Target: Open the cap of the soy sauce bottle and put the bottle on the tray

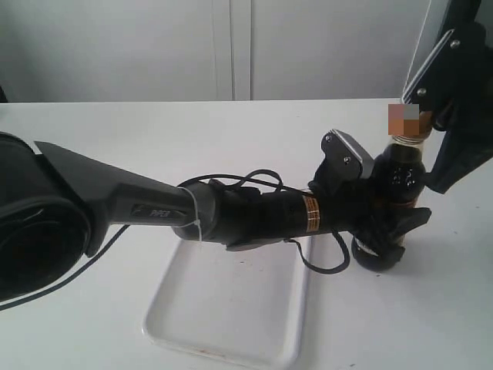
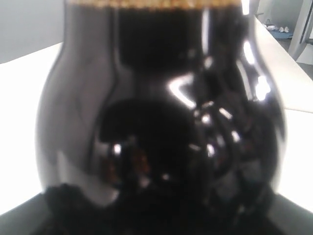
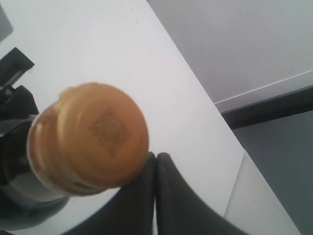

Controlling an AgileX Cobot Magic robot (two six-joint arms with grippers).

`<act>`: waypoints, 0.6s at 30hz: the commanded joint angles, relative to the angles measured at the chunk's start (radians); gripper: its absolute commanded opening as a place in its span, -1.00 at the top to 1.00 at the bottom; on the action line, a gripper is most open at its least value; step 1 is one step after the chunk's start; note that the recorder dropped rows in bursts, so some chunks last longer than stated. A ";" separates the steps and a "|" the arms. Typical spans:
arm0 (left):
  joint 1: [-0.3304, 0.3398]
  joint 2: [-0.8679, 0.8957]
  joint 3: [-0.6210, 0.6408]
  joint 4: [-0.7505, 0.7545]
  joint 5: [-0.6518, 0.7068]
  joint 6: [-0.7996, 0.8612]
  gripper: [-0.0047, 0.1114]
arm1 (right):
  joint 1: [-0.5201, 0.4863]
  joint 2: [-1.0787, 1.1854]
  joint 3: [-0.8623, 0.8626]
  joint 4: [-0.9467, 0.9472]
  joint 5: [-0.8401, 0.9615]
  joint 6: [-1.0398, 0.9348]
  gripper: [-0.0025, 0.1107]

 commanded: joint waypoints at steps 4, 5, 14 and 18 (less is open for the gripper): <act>-0.016 0.015 0.007 0.073 0.101 0.010 0.92 | 0.063 -0.017 -0.090 0.008 -0.036 0.085 0.96; -0.016 0.015 0.007 0.073 0.101 0.010 0.92 | 0.063 -0.022 -0.102 0.008 -0.031 0.085 0.96; -0.016 0.015 0.007 0.073 0.101 0.005 0.92 | 0.063 -0.037 -0.162 0.008 0.049 0.085 0.96; -0.016 0.015 0.007 0.073 0.101 0.005 0.92 | 0.059 -0.037 -0.190 0.008 0.089 0.146 0.96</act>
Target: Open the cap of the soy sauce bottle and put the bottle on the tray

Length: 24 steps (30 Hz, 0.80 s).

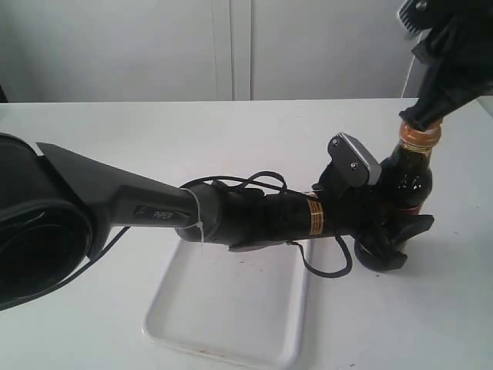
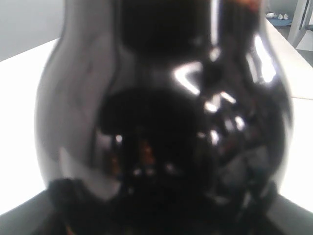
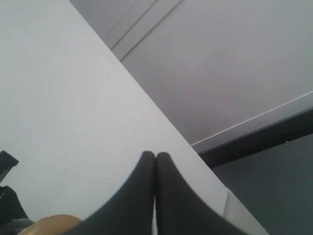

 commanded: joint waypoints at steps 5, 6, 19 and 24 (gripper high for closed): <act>-0.008 0.015 0.011 0.050 0.077 -0.013 0.92 | -0.002 -0.005 -0.101 -0.006 0.171 0.123 0.96; -0.008 0.015 0.011 0.050 0.077 -0.015 0.92 | -0.002 -0.005 -0.111 -0.018 0.194 0.150 0.96; -0.008 0.015 0.011 0.050 0.077 -0.046 0.92 | -0.076 0.006 -0.204 -0.046 0.523 0.346 0.96; -0.008 0.015 0.011 0.050 0.077 -0.048 0.92 | -0.139 0.039 -0.204 0.045 0.594 0.253 0.96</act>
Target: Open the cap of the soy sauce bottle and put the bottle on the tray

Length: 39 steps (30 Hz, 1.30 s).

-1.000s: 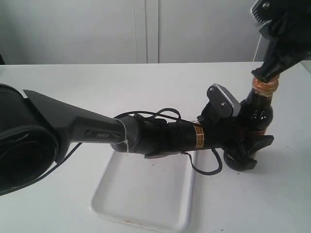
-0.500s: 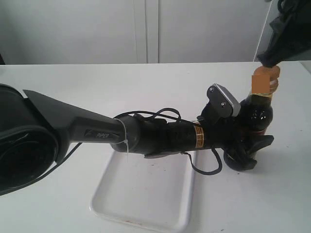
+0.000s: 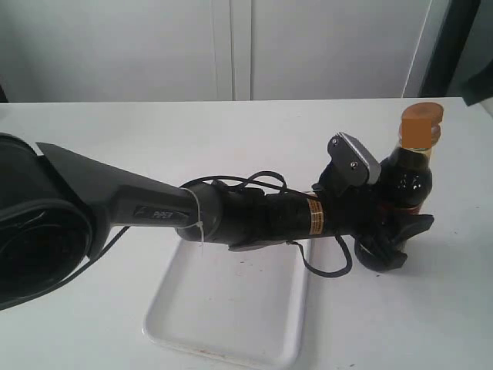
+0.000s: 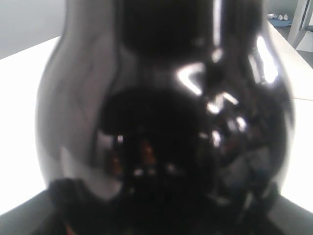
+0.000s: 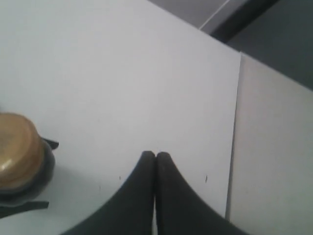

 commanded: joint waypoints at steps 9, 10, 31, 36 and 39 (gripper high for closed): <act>-0.008 0.015 0.014 0.044 0.077 -0.033 0.92 | -0.148 0.097 -0.009 0.231 0.111 -0.182 0.96; -0.008 0.015 0.014 0.044 0.077 -0.033 0.92 | -0.160 0.109 -0.009 0.253 0.111 -0.194 0.96; -0.008 0.015 0.014 0.044 0.121 -0.033 0.92 | -0.262 0.199 -0.009 0.362 0.145 -0.232 0.96; -0.008 0.005 0.014 0.040 0.121 -0.033 0.92 | -0.262 0.199 -0.009 0.362 0.143 -0.234 0.96; -0.008 -0.014 0.014 0.043 0.123 -0.033 0.92 | -0.262 0.199 -0.009 0.362 0.141 -0.234 0.96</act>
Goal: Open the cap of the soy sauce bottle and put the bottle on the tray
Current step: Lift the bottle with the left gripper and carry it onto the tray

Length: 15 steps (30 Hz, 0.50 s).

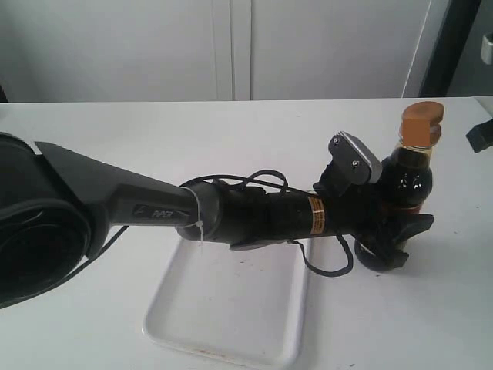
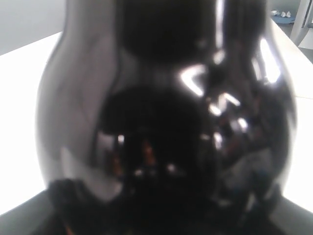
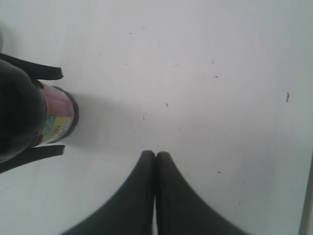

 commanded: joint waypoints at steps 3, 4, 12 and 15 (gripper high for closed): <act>-0.006 -0.032 0.016 0.042 0.101 -0.022 0.92 | -0.006 0.000 -0.009 -0.003 -0.005 -0.010 0.96; -0.006 -0.043 0.016 0.042 0.101 -0.022 0.92 | -0.006 0.000 -0.009 -0.003 -0.007 -0.010 0.96; -0.006 -0.132 0.016 0.080 0.159 -0.029 0.92 | -0.006 0.000 -0.009 0.003 -0.022 -0.010 0.96; -0.006 -0.165 0.016 0.102 0.182 -0.033 0.92 | -0.006 0.000 -0.009 0.012 -0.026 -0.010 0.96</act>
